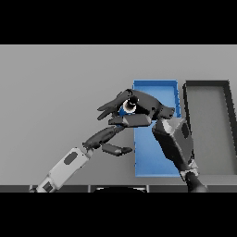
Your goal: Pick up the blue pipe and place it into the blue bin.
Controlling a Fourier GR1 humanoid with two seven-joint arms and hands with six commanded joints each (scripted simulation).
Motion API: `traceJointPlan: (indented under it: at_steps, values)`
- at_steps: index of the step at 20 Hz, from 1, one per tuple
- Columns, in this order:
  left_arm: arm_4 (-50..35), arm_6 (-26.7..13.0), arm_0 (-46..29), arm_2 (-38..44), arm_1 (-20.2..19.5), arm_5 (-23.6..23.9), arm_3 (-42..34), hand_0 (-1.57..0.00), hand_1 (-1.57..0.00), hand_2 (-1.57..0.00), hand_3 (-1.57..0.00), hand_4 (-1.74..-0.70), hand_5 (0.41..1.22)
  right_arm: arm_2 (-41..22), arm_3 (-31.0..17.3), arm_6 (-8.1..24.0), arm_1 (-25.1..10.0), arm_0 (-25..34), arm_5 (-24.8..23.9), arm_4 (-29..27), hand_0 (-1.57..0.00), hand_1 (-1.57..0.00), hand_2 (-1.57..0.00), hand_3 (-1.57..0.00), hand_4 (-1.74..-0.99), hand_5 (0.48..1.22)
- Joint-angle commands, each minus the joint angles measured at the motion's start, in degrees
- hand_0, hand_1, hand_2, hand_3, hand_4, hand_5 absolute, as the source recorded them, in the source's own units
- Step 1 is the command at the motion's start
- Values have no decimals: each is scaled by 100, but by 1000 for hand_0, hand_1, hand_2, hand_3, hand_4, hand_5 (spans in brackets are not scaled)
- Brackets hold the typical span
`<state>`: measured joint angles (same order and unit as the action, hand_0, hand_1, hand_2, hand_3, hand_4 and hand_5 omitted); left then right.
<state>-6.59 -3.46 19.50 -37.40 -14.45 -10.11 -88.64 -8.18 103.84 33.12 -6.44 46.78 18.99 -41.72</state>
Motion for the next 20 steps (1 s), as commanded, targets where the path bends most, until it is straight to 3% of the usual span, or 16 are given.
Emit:
traceJointPlan:
  at_steps: [1,5,9,14,20]
  values:
    - [-9,31,2,-11,8,-19,-12,0,0,0,1,-867,486,98,-63,-65,-75,198,43,-23,-1571,-1571,-1571,-1571,-1495,1221]
    - [-22,12,0,20,-32,-10,-54,1,1,1,1,-860,484,756,-773,-352,-413,881,-362,286,-1571,-1571,-1571,-1571,-1497,1221]
    - [2,-104,-40,37,-137,49,-216,1,1,1,1,-841,477,1247,-1655,-458,-826,924,-395,969,-1571,-1571,-1571,-1571,-1498,1221]
    - [78,-222,-70,55,-163,146,-214,1,1,1,1,-827,463,1737,-2423,-287,-1043,370,-490,1424,-1571,-1571,-1571,-1571,-1499,1221]
    - [99,-101,-132,76,-268,113,-247,1,1,1,1,-826,466,1893,-2469,182,-997,-767,-619,1859,-1571,-1571,-1571,-1571,-1499,1221]
